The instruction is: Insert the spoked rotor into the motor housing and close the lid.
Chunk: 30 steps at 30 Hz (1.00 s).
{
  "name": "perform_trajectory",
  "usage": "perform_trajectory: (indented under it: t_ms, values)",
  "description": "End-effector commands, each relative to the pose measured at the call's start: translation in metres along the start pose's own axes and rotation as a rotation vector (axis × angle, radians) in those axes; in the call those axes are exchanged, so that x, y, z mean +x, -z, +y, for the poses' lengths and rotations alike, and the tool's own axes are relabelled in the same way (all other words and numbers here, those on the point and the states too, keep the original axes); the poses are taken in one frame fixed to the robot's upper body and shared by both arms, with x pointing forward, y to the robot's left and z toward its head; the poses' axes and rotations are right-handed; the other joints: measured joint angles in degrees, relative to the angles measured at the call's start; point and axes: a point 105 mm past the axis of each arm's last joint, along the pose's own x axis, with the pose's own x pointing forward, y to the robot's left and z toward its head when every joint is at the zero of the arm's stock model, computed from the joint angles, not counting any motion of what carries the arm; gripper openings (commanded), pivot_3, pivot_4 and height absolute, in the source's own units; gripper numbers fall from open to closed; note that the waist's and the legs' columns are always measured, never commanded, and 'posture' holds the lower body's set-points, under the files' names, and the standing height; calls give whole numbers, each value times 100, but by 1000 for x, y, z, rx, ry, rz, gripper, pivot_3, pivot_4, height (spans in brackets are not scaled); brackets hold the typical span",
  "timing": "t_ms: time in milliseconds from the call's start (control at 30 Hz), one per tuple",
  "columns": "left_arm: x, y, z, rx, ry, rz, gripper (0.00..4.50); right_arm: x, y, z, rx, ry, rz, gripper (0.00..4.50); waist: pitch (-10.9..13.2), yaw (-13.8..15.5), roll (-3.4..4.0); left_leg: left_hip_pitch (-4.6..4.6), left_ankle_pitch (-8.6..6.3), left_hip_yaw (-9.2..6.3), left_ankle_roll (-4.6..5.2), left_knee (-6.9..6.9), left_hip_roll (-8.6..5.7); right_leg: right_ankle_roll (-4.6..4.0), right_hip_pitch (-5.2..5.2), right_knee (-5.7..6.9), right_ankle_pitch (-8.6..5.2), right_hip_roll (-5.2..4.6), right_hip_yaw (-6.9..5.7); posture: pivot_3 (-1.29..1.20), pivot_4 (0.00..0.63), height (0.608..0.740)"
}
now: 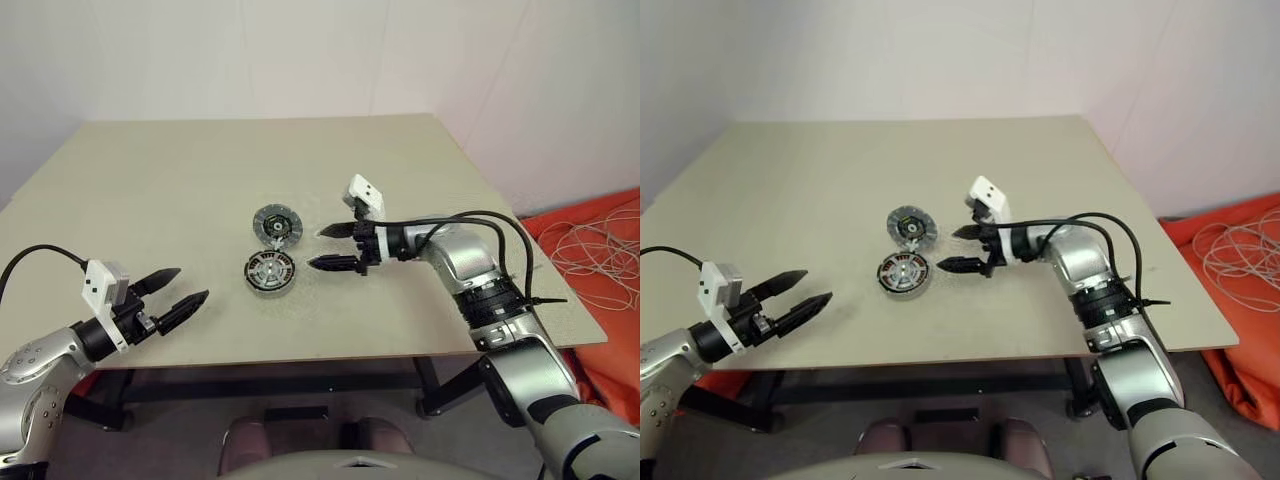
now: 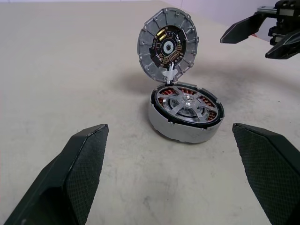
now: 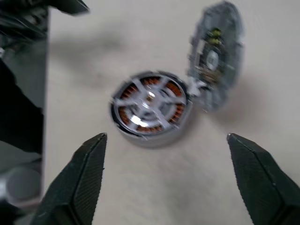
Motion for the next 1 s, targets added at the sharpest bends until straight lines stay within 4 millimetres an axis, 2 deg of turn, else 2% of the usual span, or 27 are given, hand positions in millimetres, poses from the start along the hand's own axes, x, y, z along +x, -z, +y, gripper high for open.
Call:
perform_trajectory:
  t_ms: [33, 200, 333, 433, 533, 733, 1000]
  values:
    - [0, -10, 2, 37, -1, -33, 4500, 1, -5, 2, -221, -42, 53, 4465, 0, -2, -1, -1, 0, 0, 0, 1, 0, 0, 0, 0, 0, 0, 0, 0, 0, 740]
    - [0, -10, 4, 42, 1, -30, 4500, 13, -5, 25, -513, -236, 143, 4465, 0, -13, 0, -16, 0, 0, 1, 2, 3, -3, -12, 4, 2, 2, -1, 0, 0, 740]
    - [2, -14, 6, 52, 4, -39, 4500, 25, -16, 35, -771, -371, 216, 4465, 0, -19, 0, -47, 0, -1, 1, 7, 3, -36, -44, 9, 21, 2, -1, 0, 0, 740]
    - [2, -14, 5, 54, 2, -43, 4500, 33, -28, 35, -927, -429, 254, 4465, -2, -19, -3, -52, 0, -1, 2, 10, 4, -39, -47, 12, 23, 2, -2, 0, 0, 740]
    - [0, -13, 4, 53, -6, -45, 4500, 40, -31, 30, -1036, -458, 308, 4465, -1, -27, -3, -57, -2, -1, 4, 13, 4, -40, -49, 11, 23, 1, -2, 0, 0, 740]
    - [-6, -11, 1, 49, -30, -51, 4500, 54, -26, 26, -1185, -521, 398, 4465, -1, -45, -5, -65, -5, -3, 9, 16, 4, -44, -51, 11, 25, 1, -2, 0, 0, 740]
    - [-11, -10, -2, 44, -52, -54, 4500, 66, -9, 22, -1226, -541, 467, 4465, 2, -105, -3, -71, -6, -3, 10, 17, 5, -46, -55, 13, 26, 1, -4, 0, 0, 740]
